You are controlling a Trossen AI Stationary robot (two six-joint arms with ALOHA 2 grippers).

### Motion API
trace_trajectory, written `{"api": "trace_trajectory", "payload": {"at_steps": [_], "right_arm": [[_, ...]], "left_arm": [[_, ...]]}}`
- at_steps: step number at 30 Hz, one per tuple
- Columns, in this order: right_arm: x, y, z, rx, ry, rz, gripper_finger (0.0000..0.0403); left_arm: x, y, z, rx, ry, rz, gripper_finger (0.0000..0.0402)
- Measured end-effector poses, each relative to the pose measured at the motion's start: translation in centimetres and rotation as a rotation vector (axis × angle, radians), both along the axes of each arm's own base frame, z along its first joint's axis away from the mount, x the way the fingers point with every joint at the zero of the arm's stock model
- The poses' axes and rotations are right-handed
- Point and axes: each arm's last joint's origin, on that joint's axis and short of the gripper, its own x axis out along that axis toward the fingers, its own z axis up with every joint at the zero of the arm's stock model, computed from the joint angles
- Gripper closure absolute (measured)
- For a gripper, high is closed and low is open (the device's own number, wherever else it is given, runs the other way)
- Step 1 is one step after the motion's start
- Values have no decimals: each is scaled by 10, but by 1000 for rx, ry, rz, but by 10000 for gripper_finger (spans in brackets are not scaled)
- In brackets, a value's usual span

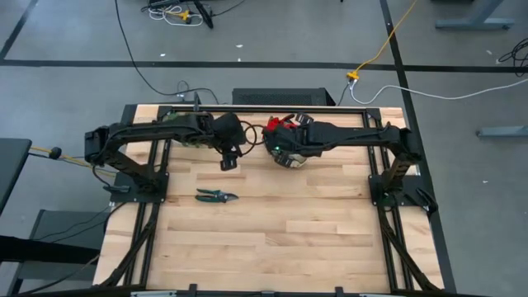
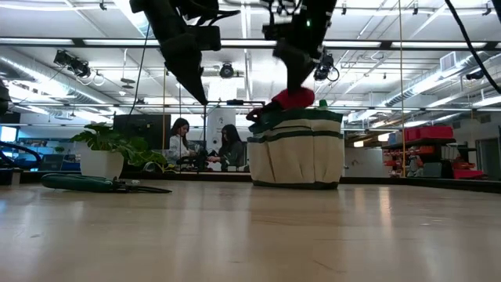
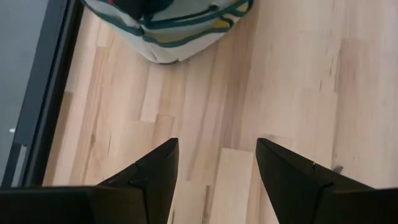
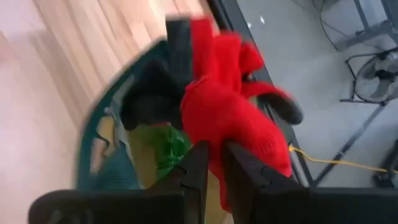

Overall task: Pick & Place Garden tools in Gardening bag
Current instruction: Put the red gloves into the patterned white gardening bag

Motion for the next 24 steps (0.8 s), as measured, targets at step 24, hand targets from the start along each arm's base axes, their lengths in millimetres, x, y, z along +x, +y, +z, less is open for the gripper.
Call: {"api": "trace_trajectory", "payload": {"at_steps": [24], "right_arm": [[-12, -2, -10, 132, -77, 25, 353]], "left_arm": [[1, -1, 0, 4, -2, -3, 181]]}}
